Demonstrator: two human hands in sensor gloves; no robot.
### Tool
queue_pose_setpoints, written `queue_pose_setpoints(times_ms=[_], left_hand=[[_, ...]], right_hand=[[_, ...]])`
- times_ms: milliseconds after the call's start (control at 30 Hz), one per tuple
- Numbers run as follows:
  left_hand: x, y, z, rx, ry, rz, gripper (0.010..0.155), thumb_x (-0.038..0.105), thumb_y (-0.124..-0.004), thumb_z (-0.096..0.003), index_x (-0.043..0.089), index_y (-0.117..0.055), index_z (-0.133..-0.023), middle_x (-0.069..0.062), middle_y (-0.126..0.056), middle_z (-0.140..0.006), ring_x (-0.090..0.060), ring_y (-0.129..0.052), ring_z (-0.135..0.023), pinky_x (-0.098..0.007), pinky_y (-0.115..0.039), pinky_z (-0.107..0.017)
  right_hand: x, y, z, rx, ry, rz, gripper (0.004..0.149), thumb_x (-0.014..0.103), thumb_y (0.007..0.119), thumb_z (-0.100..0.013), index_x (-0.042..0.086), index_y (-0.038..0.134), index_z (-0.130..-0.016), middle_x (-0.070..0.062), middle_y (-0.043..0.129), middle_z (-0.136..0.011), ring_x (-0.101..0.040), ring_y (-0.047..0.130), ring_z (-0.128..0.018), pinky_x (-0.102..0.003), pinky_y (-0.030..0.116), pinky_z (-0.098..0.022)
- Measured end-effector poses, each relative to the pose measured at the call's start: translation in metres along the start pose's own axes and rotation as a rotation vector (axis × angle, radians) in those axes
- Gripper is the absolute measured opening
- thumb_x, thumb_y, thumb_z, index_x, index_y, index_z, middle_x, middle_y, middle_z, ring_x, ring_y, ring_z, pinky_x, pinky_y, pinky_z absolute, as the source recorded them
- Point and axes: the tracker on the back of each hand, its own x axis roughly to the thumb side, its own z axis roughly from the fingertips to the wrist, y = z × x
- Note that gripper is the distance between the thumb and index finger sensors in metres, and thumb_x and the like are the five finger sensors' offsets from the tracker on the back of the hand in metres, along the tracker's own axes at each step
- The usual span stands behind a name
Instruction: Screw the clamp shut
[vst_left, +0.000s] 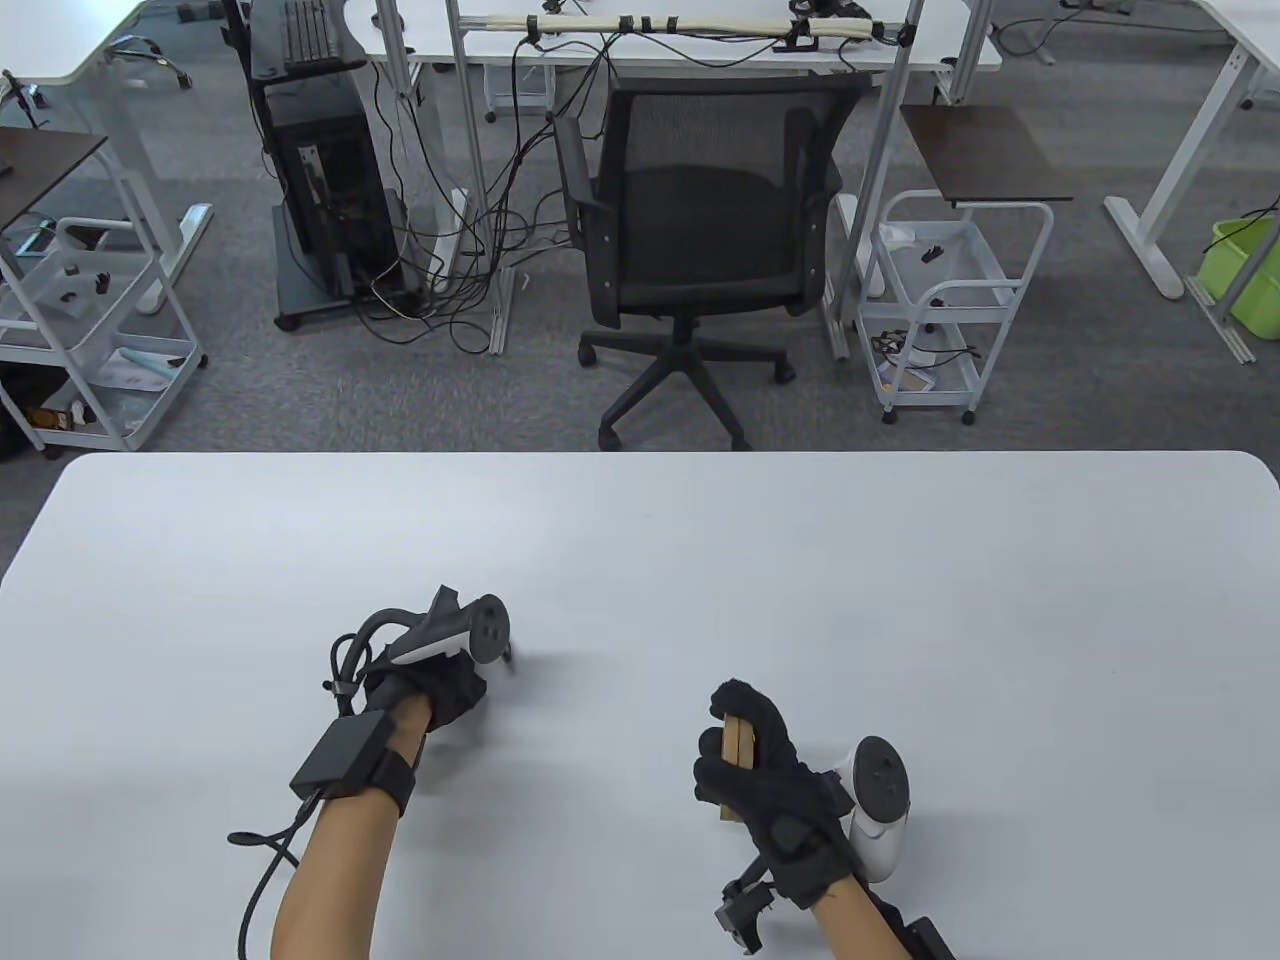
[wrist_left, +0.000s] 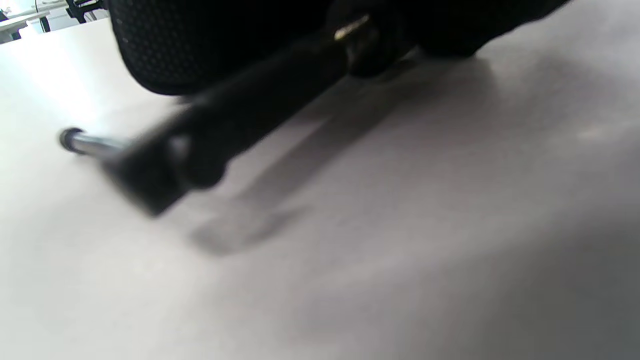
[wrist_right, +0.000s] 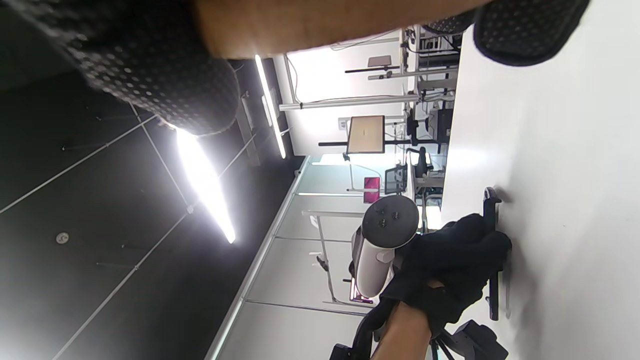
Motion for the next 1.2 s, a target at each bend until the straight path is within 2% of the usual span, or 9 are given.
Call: queue_pose_setpoints(times_ms=[133, 200, 333, 533, 700, 767, 900, 1033, 1200], left_hand=[[-0.002, 0.001, -0.001, 0.018, 0.025, 0.038, 0.079, 0.046, -0.073, -0.0513, -0.004, -0.047, -0.106, -0.028, -0.063, -0.098, -0.047, -0.074, -0.082, -0.048, -0.081, -0.06], [-0.004, 0.001, -0.002, 0.053, 0.046, 0.032, 0.066, 0.035, -0.08, -0.0524, 0.002, -0.055, -0.103, -0.023, -0.069, -0.095, -0.043, -0.08, -0.078, -0.043, -0.085, -0.057], [-0.016, -0.004, -0.002, 0.106, 0.104, 0.132, 0.065, 0.032, -0.082, -0.0437, 0.011, -0.058, -0.1, -0.013, -0.078, -0.085, -0.031, -0.088, -0.064, -0.031, -0.09, -0.043], [-0.032, -0.008, 0.005, 0.065, 0.084, 0.329, 0.068, 0.019, -0.087, -0.0448, 0.018, -0.054, -0.105, -0.016, -0.074, -0.085, -0.022, -0.089, -0.056, -0.032, -0.089, -0.035], [-0.032, -0.003, 0.024, 0.151, 0.086, 0.463, 0.052, 0.011, -0.086, -0.0433, 0.015, -0.075, -0.094, -0.024, -0.067, -0.097, -0.017, -0.09, -0.056, -0.035, -0.089, -0.031], [-0.029, 0.001, 0.031, 0.162, 0.079, 0.48, 0.055, 0.011, -0.085, -0.0435, 0.015, -0.069, -0.096, -0.022, -0.07, -0.1, -0.017, -0.091, -0.055, -0.034, -0.088, -0.03], [-0.022, 0.011, 0.045, 0.251, 0.079, 0.608, 0.074, 0.014, -0.086, -0.0433, 0.014, -0.047, -0.107, -0.004, -0.088, -0.085, -0.016, -0.095, -0.047, -0.032, -0.09, -0.024], [-0.014, 0.017, 0.054, 0.189, 0.057, 0.786, 0.09, 0.026, -0.091, -0.0445, 0.017, -0.03, -0.11, -0.014, -0.064, -0.091, -0.018, -0.088, -0.051, -0.029, -0.089, -0.032], [0.001, 0.025, 0.067, 0.177, -0.074, 0.92, 0.097, 0.022, -0.093, -0.0477, 0.017, -0.02, -0.111, -0.024, -0.041, -0.099, -0.027, -0.08, -0.067, -0.029, -0.09, -0.041]], right_hand=[[0.0, 0.0, 0.0, 0.003, 0.002, -0.004, 0.083, 0.052, 0.094, -0.045, 0.033, 0.043, -0.108, -0.019, 0.031, -0.113, -0.057, 0.053, -0.085, -0.062, 0.071, -0.048], [0.0, 0.0, 0.0, 0.005, 0.0, -0.003, 0.083, 0.052, 0.094, -0.045, 0.033, 0.043, -0.108, -0.019, 0.031, -0.113, -0.057, 0.053, -0.085, -0.062, 0.071, -0.048], [0.0, 0.0, 0.0, 0.002, 0.0, -0.007, 0.083, 0.052, 0.094, -0.045, 0.033, 0.043, -0.108, -0.019, 0.031, -0.113, -0.057, 0.053, -0.085, -0.062, 0.071, -0.048], [0.001, -0.001, 0.0, -0.003, -0.004, -0.015, 0.083, 0.052, 0.094, -0.045, 0.032, 0.043, -0.109, -0.019, 0.031, -0.113, -0.057, 0.053, -0.085, -0.062, 0.071, -0.048], [0.001, -0.001, 0.0, 0.005, -0.004, -0.013, 0.083, 0.052, 0.094, -0.046, 0.033, 0.044, -0.108, -0.019, 0.031, -0.113, -0.057, 0.053, -0.085, -0.062, 0.071, -0.048], [0.001, 0.0, 0.001, 0.008, -0.005, -0.012, 0.083, 0.052, 0.094, -0.046, 0.033, 0.043, -0.109, -0.019, 0.031, -0.113, -0.057, 0.053, -0.085, -0.062, 0.072, -0.048], [0.003, 0.002, 0.002, 0.016, -0.014, -0.01, 0.083, 0.052, 0.094, -0.045, 0.032, 0.043, -0.109, -0.019, 0.031, -0.113, -0.057, 0.053, -0.085, -0.062, 0.072, -0.048], [0.004, 0.002, 0.003, 0.019, -0.02, -0.011, 0.084, 0.052, 0.094, -0.045, 0.032, 0.043, -0.109, -0.019, 0.031, -0.113, -0.057, 0.053, -0.085, -0.062, 0.072, -0.048], [0.001, 0.002, 0.002, 0.028, -0.005, 0.005, 0.081, 0.052, 0.094, -0.045, 0.032, 0.046, -0.108, -0.019, 0.032, -0.113, -0.058, 0.054, -0.085, -0.062, 0.072, -0.047]])
